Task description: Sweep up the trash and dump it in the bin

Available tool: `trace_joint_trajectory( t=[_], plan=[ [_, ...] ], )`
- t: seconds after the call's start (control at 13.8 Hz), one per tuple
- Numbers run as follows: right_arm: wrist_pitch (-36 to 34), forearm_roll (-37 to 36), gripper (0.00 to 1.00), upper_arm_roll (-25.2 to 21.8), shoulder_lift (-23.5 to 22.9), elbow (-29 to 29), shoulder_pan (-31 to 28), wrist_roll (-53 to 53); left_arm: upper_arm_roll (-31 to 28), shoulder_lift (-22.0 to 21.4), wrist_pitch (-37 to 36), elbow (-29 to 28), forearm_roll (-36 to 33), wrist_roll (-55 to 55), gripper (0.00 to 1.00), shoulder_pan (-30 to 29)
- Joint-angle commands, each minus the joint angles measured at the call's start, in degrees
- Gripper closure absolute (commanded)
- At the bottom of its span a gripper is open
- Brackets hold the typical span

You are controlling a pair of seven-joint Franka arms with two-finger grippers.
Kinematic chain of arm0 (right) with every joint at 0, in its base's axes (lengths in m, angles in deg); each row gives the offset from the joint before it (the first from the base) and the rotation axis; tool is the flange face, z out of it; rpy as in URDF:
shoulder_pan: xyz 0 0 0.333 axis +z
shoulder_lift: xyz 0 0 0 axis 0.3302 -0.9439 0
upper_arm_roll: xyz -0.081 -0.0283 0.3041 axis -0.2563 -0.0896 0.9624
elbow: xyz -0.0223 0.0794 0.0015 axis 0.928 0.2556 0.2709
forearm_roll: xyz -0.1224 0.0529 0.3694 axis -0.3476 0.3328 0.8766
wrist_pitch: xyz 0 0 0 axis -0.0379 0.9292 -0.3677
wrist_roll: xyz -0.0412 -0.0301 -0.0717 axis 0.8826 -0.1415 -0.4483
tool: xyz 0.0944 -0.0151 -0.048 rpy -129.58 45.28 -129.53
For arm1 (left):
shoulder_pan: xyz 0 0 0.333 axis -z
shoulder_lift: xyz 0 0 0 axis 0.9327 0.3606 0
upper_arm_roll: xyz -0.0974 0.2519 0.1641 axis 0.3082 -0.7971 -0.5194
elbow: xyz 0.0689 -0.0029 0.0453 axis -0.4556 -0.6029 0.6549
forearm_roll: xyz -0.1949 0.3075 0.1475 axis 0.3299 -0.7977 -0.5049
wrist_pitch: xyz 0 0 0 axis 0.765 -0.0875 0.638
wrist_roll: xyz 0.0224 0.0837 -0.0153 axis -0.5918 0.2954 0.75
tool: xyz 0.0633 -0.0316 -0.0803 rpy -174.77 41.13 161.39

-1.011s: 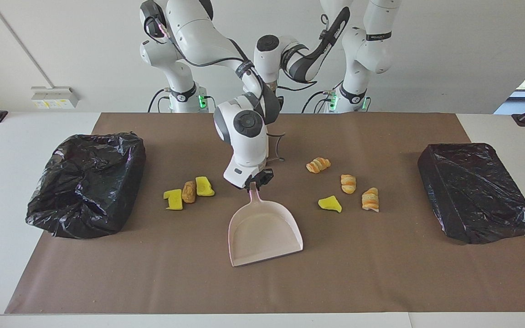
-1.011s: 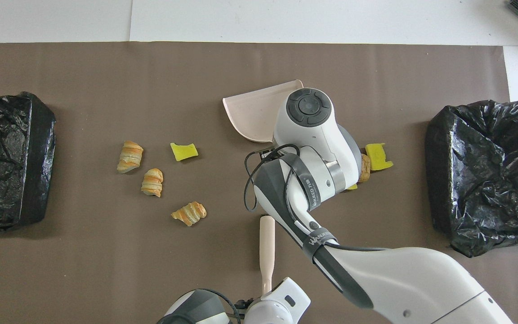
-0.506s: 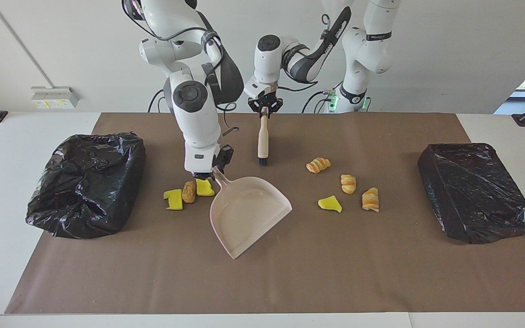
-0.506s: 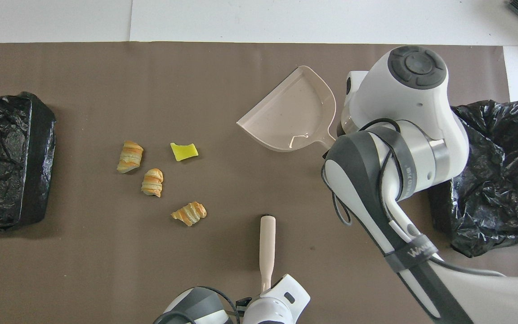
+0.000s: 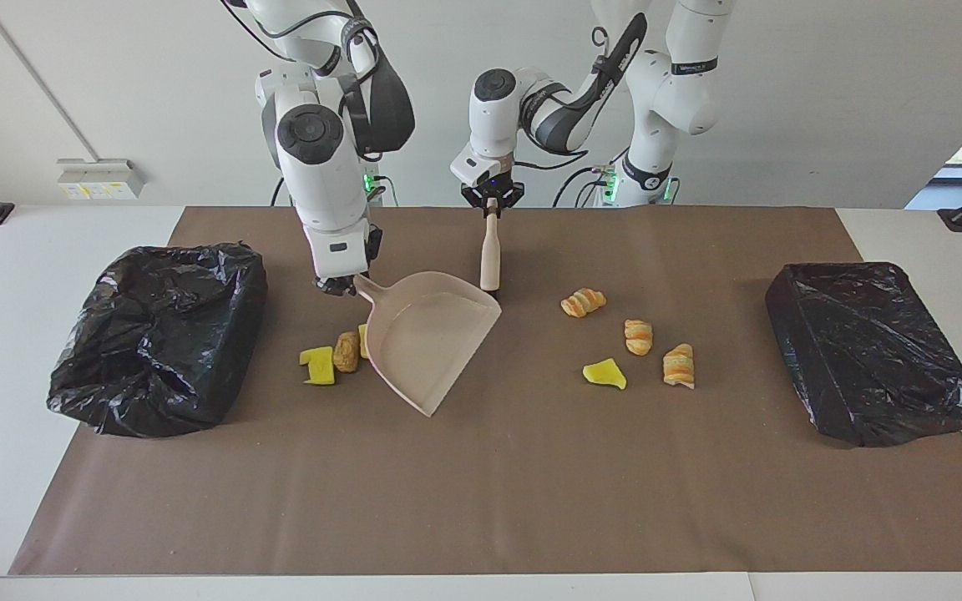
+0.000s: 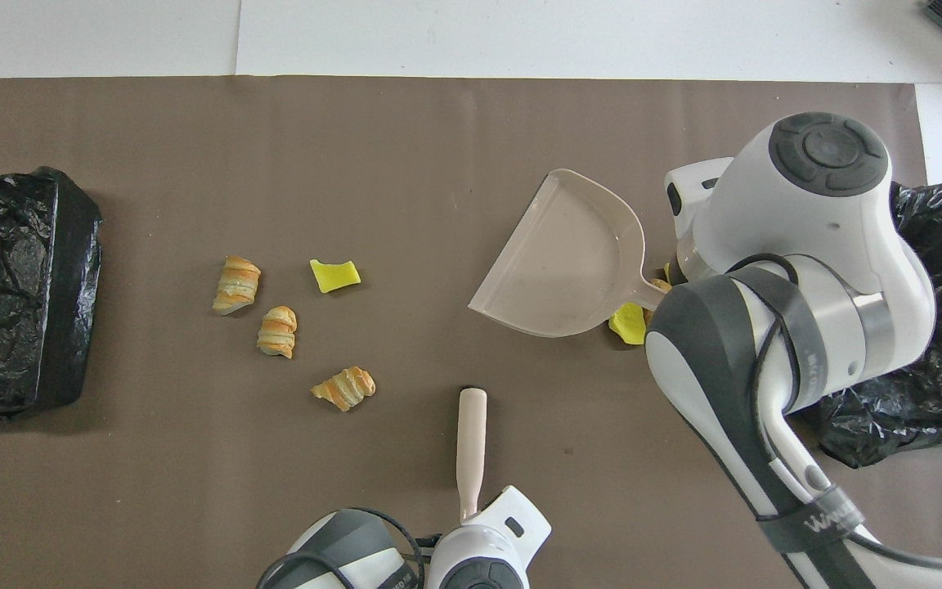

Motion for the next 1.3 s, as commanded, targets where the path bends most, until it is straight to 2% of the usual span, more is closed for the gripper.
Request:
trace_joint_trajectory(
  t=[0.0,0.14,0.29,0.43,0.58,0.87,0.94,1.08,1.23],
  plan=[
    [2.11,-1.04,1.00,0.31,2.00,-3.19,-1.47,-4.57,0.23,-0.96,-5.83,3.09,-2.91,-1.89,1.00,-4.25],
    [2.20,-2.01,1.00,0.31,2.78,-5.99,-0.95,-3.97,0.23,-1.57,-7.86,4.07,-5.82,-2.41,1.00,-7.85],
    [4.39,-3.76,1.00,0.31,4.19,-8.54,-0.16,-3.79,0.23,-4.11,-9.79,4.16,-5.92,-6.61,1.00,-13.03],
    [4.49,-3.86,1.00,0.40,4.11,-9.08,0.19,-3.70,0.23,-6.49,-12.78,4.07,-5.92,-12.15,1.00,-18.05],
    [5.19,-4.29,1.00,0.40,3.67,-9.61,3.35,0.58,0.23,-7.46,-14.19,3.98,-6.53,-15.49,1.00,-23.93],
    [6.50,-4.47,1.00,0.49,2.44,-10.40,8.44,8.06,0.23,-6.50,-10.61,3.28,-11.09,-16.12,1.00,-35.53],
    [7.20,-4.47,1.00,0.49,2.09,-10.49,10.20,9.55,0.23,-6.41,-7.64,2.15,-11.63,-17.87,1.00,-38.95],
    [7.74,-4.30,1.00,0.49,1.12,-10.57,11.62,12.98,0.23,-6.41,-7.16,1.44,-11.63,-26.98,1.00,-44.75],
    [8.35,-4.12,1.00,0.49,0.85,-11.10,12.59,13.96,0.23,-6.50,-6.47,-0.84,-11.72,-30.18,1.00,-48.20]
  ],
)
